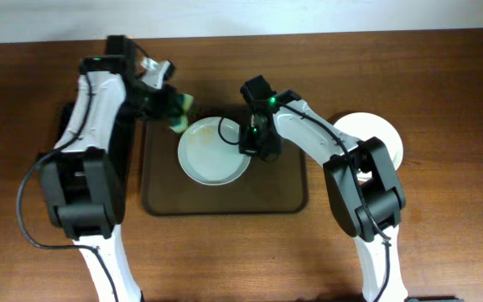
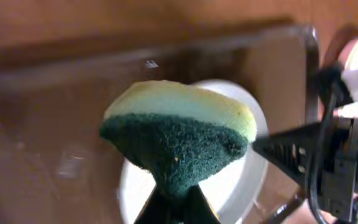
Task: Clean dirty plates on tray and stack at the side
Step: 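Lift the last plate with the right gripper and stack it on the pile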
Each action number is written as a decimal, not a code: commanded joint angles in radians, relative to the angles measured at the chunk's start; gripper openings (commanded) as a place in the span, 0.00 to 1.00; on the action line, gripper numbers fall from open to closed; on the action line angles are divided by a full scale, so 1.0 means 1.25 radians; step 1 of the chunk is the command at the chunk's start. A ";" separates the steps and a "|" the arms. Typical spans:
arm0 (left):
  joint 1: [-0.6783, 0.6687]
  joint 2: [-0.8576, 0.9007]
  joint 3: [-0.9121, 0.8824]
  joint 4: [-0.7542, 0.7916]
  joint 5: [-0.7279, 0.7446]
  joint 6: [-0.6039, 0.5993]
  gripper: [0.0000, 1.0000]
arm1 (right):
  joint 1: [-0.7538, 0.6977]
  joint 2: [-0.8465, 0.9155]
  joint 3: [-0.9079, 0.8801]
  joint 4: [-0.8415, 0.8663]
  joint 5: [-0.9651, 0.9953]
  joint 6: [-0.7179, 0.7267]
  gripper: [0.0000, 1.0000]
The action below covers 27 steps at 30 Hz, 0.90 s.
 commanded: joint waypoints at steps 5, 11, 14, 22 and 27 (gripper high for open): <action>0.027 0.006 0.016 0.028 0.007 0.007 0.01 | 0.010 -0.227 -0.002 -0.160 0.369 -0.054 0.04; 0.025 0.006 0.016 0.038 0.007 0.007 0.01 | 0.160 -0.261 -0.003 -0.298 0.884 0.101 0.04; 0.025 0.006 0.016 0.042 0.007 0.007 0.01 | 0.261 -0.261 -0.003 -0.378 1.089 0.235 0.04; 0.017 0.006 0.016 0.069 0.009 0.007 0.01 | 0.322 -0.258 -0.004 -0.528 1.109 0.497 0.04; 0.013 0.006 0.016 0.065 -0.012 0.007 0.01 | 0.344 -0.258 -0.004 -0.565 1.100 0.533 0.04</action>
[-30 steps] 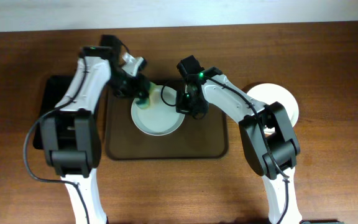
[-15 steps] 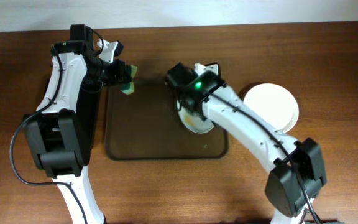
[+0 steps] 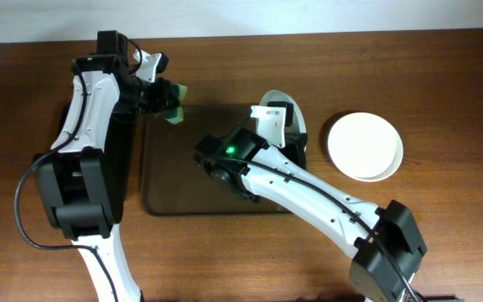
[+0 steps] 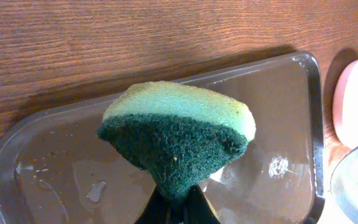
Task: Clean dirty plates on tray and stack at the side
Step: 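Lift the last plate with the right gripper and stack it on the pile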
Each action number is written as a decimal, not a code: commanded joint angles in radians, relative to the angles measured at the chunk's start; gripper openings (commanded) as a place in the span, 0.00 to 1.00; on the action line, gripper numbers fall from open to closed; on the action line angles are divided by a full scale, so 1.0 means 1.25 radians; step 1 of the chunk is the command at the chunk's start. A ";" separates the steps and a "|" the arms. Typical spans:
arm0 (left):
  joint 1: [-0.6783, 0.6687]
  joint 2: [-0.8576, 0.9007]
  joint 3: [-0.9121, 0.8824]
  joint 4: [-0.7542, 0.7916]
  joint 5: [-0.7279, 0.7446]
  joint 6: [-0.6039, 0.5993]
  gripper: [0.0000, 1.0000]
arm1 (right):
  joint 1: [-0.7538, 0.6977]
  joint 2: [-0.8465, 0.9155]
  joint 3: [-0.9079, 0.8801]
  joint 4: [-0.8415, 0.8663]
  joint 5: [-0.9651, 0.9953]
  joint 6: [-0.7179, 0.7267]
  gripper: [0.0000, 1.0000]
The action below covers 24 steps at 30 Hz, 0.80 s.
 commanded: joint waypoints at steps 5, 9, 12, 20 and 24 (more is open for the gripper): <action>-0.006 0.006 0.012 -0.004 -0.010 0.007 0.01 | 0.045 -0.003 0.000 -0.003 0.041 0.035 0.04; -0.009 0.006 0.012 -0.004 -0.010 0.007 0.01 | 0.044 -0.003 0.000 -0.020 0.049 0.035 0.04; -0.008 0.006 0.012 -0.004 -0.010 0.007 0.01 | 0.044 -0.003 0.000 -0.036 0.056 0.036 0.04; -0.008 0.006 0.012 -0.004 -0.010 0.007 0.01 | 0.044 -0.008 0.002 -0.004 -0.005 0.038 0.04; -0.008 0.006 0.012 -0.004 -0.010 0.007 0.00 | 0.042 -0.013 0.002 0.032 -0.105 0.028 0.04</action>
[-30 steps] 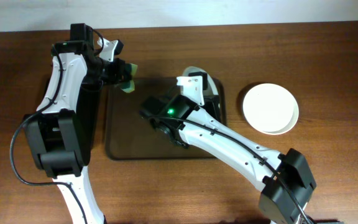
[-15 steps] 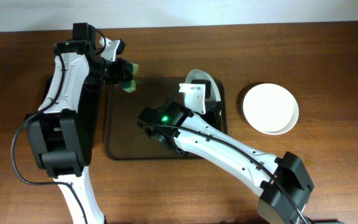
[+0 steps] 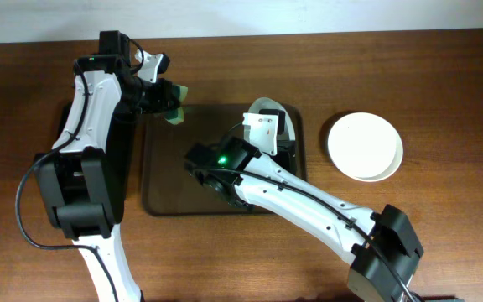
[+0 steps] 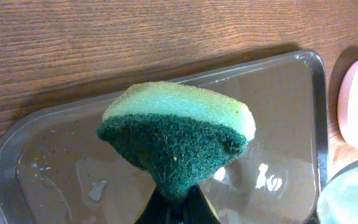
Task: Clean dirty plates on tray and stack at the side
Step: 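Lift the last plate with the right gripper and stack it on the pile, then place the sponge back on the black tray with the left gripper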
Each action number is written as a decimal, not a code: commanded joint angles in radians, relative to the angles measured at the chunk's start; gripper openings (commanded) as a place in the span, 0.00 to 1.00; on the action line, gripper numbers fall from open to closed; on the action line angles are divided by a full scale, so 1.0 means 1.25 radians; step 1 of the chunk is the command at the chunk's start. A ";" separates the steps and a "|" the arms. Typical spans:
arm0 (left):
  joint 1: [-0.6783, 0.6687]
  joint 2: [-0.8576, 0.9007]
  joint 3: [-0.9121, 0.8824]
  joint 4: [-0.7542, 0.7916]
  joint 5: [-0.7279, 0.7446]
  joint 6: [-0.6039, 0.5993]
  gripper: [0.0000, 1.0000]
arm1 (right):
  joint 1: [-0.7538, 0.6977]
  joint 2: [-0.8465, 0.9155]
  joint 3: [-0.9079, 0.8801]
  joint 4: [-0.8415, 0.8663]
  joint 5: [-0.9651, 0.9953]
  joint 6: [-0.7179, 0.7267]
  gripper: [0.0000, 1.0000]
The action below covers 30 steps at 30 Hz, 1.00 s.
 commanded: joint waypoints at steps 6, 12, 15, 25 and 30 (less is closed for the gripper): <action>-0.004 0.006 0.012 -0.002 0.002 0.007 0.01 | -0.023 -0.013 0.002 0.183 -0.199 -0.193 0.04; -0.004 0.006 0.012 -0.001 0.002 0.007 0.01 | -0.159 -0.062 0.002 0.292 -0.487 -0.410 0.04; -0.004 0.006 0.012 -0.001 -0.022 0.007 0.01 | -0.269 -0.091 0.002 0.319 -0.627 -0.479 0.04; -0.004 0.006 0.012 0.008 -0.027 0.007 0.01 | -0.803 -0.103 -0.098 0.293 -0.721 -0.564 0.04; -0.004 0.006 0.012 0.022 -0.027 0.007 0.01 | -0.927 -0.103 -0.327 0.528 -0.747 -0.559 0.04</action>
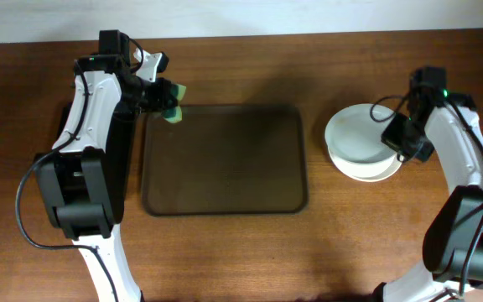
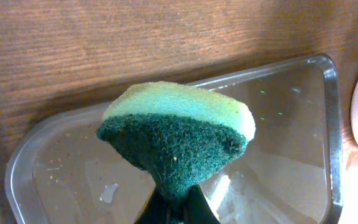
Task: Clean dirty plates on tray and stack at the side
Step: 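Place the sponge back on the black tray with the left gripper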
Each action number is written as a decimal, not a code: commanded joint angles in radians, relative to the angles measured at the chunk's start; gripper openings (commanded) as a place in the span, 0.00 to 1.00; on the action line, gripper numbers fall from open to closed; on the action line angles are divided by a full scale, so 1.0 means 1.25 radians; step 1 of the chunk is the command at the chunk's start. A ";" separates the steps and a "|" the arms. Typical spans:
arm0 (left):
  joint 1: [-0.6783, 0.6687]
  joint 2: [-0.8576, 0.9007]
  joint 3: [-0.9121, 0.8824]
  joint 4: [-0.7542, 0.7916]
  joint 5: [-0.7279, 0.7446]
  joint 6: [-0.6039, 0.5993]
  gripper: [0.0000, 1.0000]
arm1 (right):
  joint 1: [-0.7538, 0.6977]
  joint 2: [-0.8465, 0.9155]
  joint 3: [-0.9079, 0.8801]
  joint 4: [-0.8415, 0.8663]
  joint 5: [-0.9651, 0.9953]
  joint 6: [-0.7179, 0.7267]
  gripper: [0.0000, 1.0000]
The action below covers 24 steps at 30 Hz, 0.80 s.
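Observation:
The dark tray [image 1: 225, 189] lies mid-table with no plate on it. My left gripper [image 1: 164, 102] hovers above its far left corner, shut on a yellow and green sponge [image 1: 173, 112]. In the left wrist view the sponge [image 2: 176, 143] bulges above the gripper [image 2: 178, 202], over the wet tray [image 2: 73, 180]. To the right of the tray a white plate [image 1: 355, 136] lies a little askew on another white plate [image 1: 374, 168]. My right gripper [image 1: 399, 134] is at the upper plate's right rim, shut on it.
A dark slab [image 1: 64, 126] lies on the wooden table left of the tray, partly under my left arm. The edge of the white plates shows at the right of the left wrist view.
My right gripper has moved with the white plate from above the tray to the right; the plate now rests on the other plate there. The left gripper and its sponge have hardly moved.
First the plate lay on the tray, with my right gripper at its rim and the sponge at its far left edge. Then the right gripper held the plate tilted up over the tray's far right. Now it lies on the plate beside the tray, and the tray is bare.

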 commanded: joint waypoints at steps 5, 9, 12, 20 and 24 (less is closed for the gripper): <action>-0.004 0.006 0.012 0.005 0.000 0.007 0.01 | -0.025 -0.013 -0.122 0.145 -0.027 -0.002 0.11; 0.000 -0.002 0.036 -0.022 0.000 0.007 0.01 | -0.025 -0.015 -0.102 0.144 -0.140 -0.060 0.56; 0.015 -0.048 0.111 -0.105 -0.080 0.006 0.01 | -0.002 -0.067 -0.027 0.096 -0.171 -0.074 0.59; 0.099 -0.132 0.047 -0.226 -0.465 -0.180 0.01 | 0.228 -0.160 0.008 0.084 -0.161 -0.074 0.81; 0.164 -0.132 -0.117 -0.092 -0.491 -0.183 0.01 | 0.290 -0.160 0.008 0.105 -0.125 -0.074 0.83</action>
